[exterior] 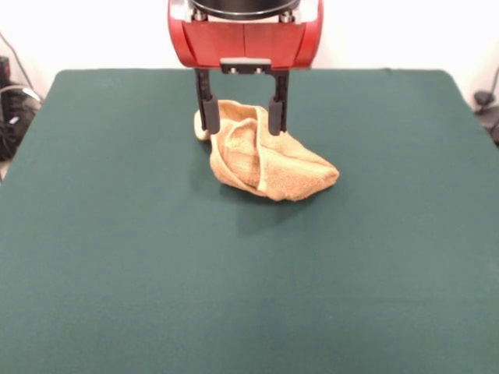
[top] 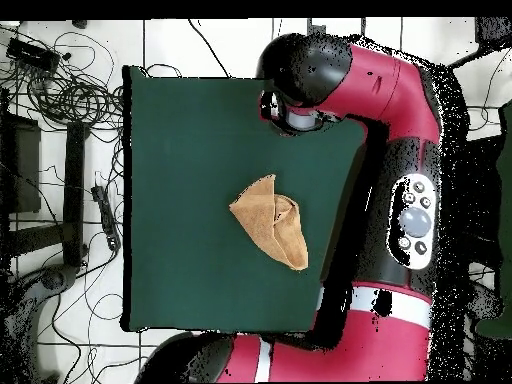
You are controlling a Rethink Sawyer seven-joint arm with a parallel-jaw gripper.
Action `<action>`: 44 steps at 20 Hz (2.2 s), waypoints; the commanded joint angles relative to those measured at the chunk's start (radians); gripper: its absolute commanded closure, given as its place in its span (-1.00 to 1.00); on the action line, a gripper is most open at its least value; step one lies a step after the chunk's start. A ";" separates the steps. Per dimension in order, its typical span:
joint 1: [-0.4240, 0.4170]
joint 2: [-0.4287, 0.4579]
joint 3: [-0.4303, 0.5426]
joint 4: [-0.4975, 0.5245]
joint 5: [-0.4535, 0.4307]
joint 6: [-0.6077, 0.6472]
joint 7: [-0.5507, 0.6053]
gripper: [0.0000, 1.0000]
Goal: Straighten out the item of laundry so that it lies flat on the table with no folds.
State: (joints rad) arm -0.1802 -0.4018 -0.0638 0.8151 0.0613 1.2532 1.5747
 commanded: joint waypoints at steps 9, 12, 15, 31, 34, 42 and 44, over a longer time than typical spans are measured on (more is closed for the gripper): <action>-0.016 -0.006 0.076 0.229 0.006 -0.067 0.066 -1.00; -0.016 -0.012 0.076 0.239 0.006 -0.067 0.067 -1.00; -0.016 -0.010 0.077 0.234 0.006 -0.061 0.069 -1.00; -0.016 0.021 0.080 0.170 -0.003 -0.011 0.070 -1.00; -0.017 0.050 0.083 0.113 -0.003 0.024 0.079 -1.00; -0.019 0.114 0.082 -0.013 -0.007 0.091 0.085 -1.00; -0.019 0.120 0.081 -0.024 -0.007 0.095 0.082 -1.00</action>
State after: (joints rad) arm -0.2081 -0.3675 -0.0637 0.7852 0.0609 1.2534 1.5747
